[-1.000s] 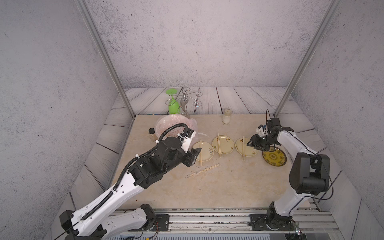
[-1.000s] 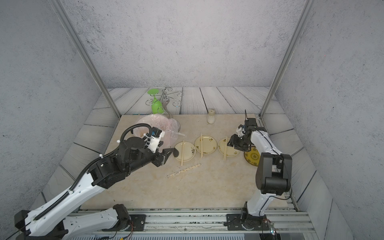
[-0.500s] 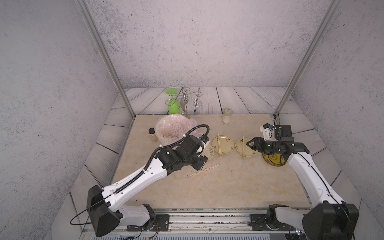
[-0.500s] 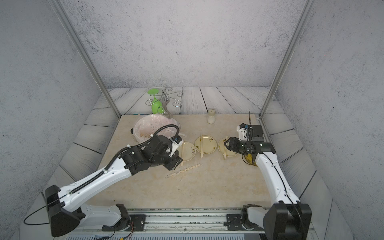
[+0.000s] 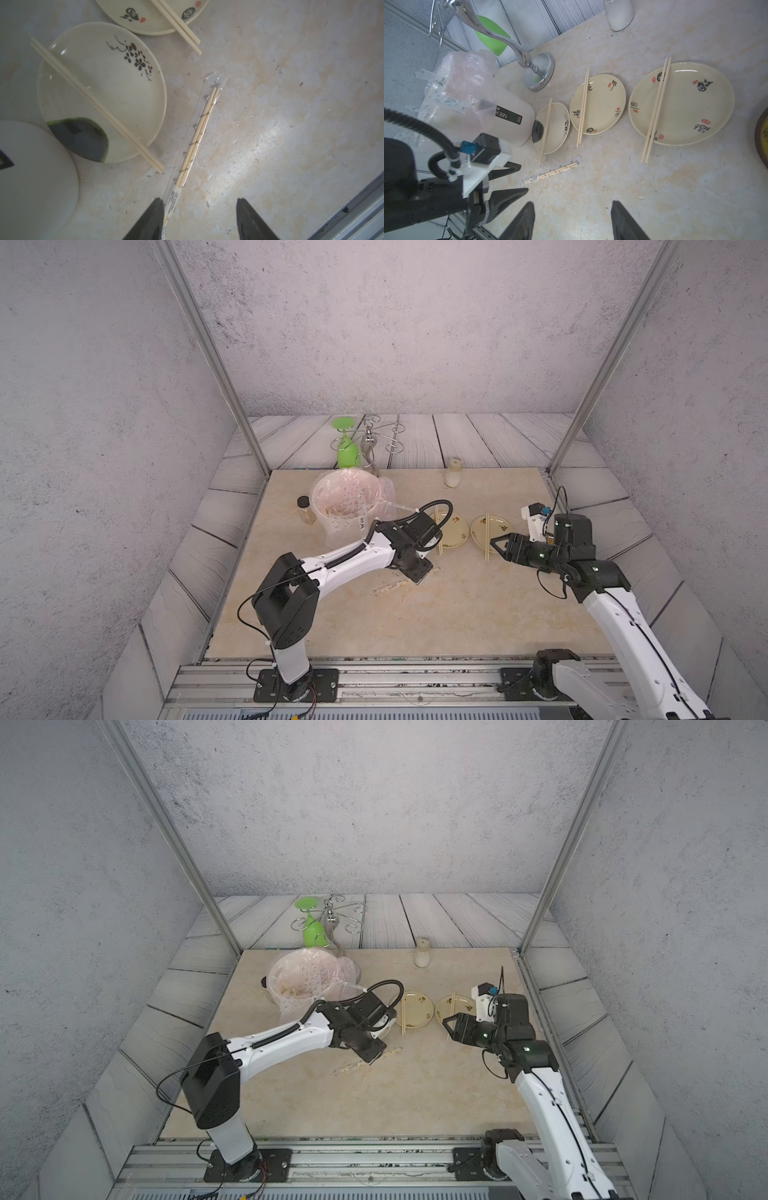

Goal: Remove the packaging of disposable chopsticks
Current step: Pick up the disposable chopsticks from the center of the board.

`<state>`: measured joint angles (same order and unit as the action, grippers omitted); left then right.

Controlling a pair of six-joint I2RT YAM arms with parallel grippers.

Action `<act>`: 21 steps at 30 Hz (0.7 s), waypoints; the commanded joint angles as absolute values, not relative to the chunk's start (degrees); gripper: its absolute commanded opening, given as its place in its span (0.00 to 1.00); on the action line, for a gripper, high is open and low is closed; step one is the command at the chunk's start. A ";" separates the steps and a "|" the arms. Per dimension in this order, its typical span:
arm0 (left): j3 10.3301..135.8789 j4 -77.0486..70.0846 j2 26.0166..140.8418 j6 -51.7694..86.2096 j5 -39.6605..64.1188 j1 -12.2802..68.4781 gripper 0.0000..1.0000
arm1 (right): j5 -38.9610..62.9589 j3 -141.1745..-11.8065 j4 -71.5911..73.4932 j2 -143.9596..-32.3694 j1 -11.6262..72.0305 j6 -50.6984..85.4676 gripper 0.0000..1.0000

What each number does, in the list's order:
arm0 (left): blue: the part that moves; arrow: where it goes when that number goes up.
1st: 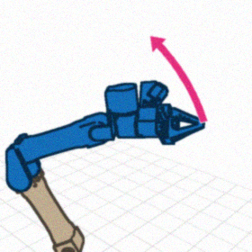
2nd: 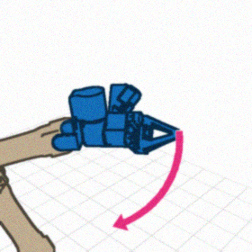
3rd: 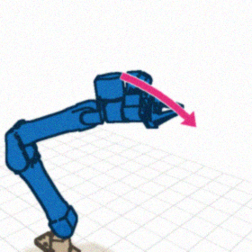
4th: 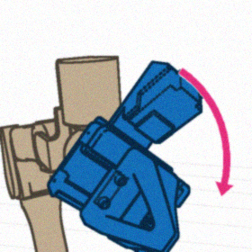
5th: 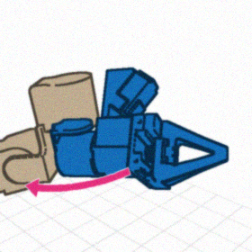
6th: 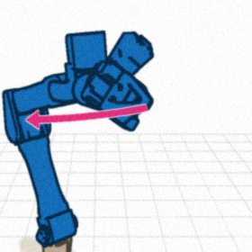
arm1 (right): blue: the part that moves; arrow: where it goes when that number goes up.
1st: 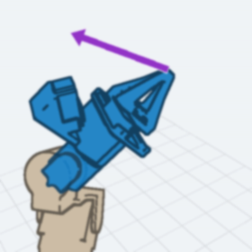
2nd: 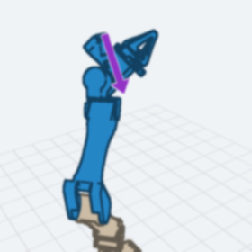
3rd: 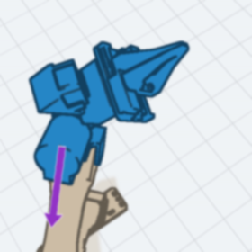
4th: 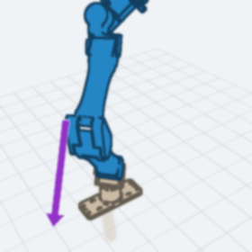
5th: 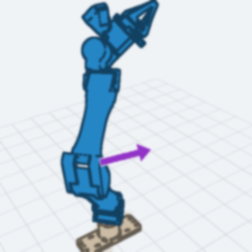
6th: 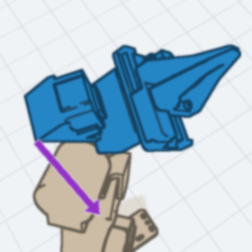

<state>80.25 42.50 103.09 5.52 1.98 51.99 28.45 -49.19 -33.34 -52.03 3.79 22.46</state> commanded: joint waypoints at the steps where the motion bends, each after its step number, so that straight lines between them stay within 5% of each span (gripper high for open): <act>1: 83.22 44.56 106.81 2.56 1.78 53.47 0.58 | 27.02 -48.30 -33.82 -50.28 3.94 21.42 0.60; 21: 96.53 46.98 123.65 -3.41 -0.14 54.26 0.48 | 25.32 -48.43 -35.68 -50.20 3.91 18.98 0.61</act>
